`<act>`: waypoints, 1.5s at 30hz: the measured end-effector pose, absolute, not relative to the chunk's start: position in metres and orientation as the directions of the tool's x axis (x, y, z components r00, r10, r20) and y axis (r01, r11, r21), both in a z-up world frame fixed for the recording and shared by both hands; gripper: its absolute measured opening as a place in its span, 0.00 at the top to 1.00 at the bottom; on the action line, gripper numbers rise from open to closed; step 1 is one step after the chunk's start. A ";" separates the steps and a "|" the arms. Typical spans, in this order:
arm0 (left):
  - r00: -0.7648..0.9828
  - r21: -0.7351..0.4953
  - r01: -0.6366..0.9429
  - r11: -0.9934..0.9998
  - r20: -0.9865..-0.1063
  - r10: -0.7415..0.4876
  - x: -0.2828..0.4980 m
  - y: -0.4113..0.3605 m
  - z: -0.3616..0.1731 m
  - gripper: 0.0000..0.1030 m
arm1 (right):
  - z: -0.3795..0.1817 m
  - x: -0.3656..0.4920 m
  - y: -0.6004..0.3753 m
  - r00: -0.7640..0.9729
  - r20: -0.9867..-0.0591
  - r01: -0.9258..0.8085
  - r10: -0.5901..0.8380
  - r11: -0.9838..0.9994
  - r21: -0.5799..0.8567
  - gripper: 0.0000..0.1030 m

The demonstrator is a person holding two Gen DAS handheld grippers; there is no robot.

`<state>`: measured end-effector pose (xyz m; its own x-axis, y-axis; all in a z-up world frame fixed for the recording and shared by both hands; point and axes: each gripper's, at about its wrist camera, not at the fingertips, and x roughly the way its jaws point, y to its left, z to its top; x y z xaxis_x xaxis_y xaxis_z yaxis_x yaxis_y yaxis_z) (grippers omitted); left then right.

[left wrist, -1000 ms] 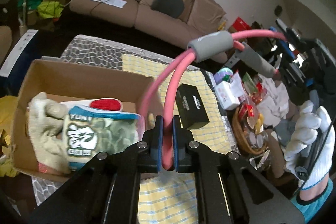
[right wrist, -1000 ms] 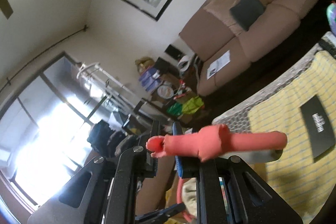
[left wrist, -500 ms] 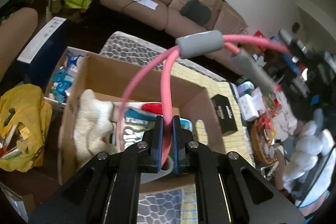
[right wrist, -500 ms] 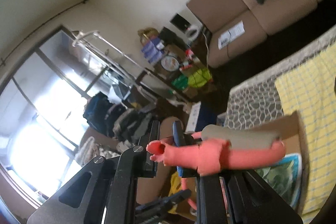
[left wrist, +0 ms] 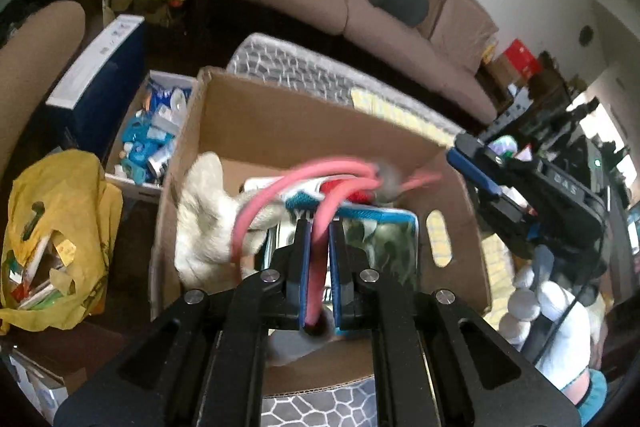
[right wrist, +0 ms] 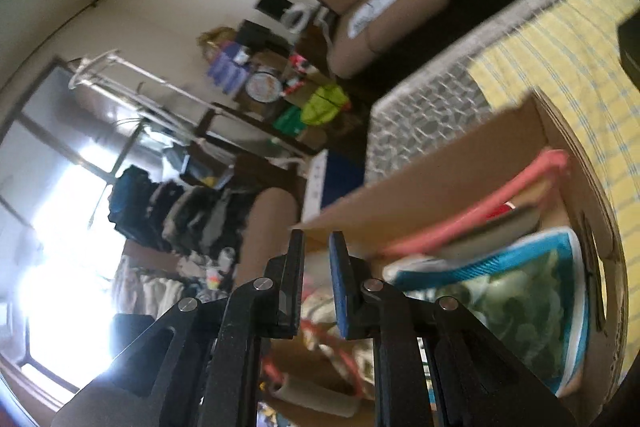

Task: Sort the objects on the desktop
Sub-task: 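Carry the pink band with the left gripper into the box and release, then move both tools from the box to the black 'OUPOOR' box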

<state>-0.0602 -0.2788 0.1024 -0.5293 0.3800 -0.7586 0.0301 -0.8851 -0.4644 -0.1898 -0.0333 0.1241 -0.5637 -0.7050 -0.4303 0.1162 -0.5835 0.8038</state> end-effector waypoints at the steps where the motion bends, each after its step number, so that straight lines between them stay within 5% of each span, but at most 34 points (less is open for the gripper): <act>1: -0.519 -0.455 0.028 -0.890 -0.768 0.376 -0.062 -0.276 0.099 0.92 | 0.117 -0.192 -0.031 -0.562 -0.439 0.101 -0.701 -0.585 0.805 0.87; 8: -0.438 -0.398 0.046 -0.916 -0.832 0.340 -0.073 -0.255 0.077 0.90 | 0.100 -0.200 -0.024 -0.526 -0.504 0.061 -0.685 -0.621 0.782 0.86; 10: -0.447 -0.387 0.051 -0.921 -0.833 0.326 -0.072 -0.252 0.078 0.78 | 0.102 -0.199 -0.023 -0.513 -0.545 0.055 -0.663 -0.659 0.750 0.79; 12: -0.472 -0.388 0.063 -0.920 -0.824 0.315 -0.068 -0.252 0.083 0.45 | 0.105 -0.198 -0.025 -0.502 -0.593 0.069 -0.630 -0.712 0.699 0.60; 14: -0.494 -0.400 0.069 -0.914 -0.810 0.317 -0.065 -0.252 0.089 0.29 | 0.111 -0.195 -0.026 -0.503 -0.630 0.095 -0.592 -0.762 0.640 0.37; 19: -0.511 -0.346 0.048 -0.937 -0.815 0.275 -0.061 -0.234 0.105 0.23 | 0.116 -0.184 -0.029 -0.488 -0.690 0.145 -0.534 -0.830 0.539 0.20; 23: -0.516 -0.331 0.031 -0.943 -0.813 0.269 -0.057 -0.219 0.117 0.04 | 0.120 -0.173 -0.019 -0.490 -0.699 0.154 -0.522 -0.840 0.520 0.16; 29: -0.534 -0.263 -0.008 -0.965 -0.814 0.227 -0.049 -0.193 0.135 0.00 | 0.135 -0.158 0.002 -0.504 -0.716 0.166 -0.483 -0.868 0.469 0.00; 45: -0.530 -0.266 -0.120 -0.956 -0.798 0.288 -0.053 -0.097 0.158 0.00 | 0.157 -0.123 0.120 -0.580 -0.745 0.091 -0.330 -0.935 0.343 0.00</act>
<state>-0.0528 -0.0970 0.1583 -0.5299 0.2883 -0.7976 -0.1201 -0.9565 -0.2659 -0.1230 0.1203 0.1575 -0.5799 -0.3296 -0.7451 0.0912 -0.9350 0.3427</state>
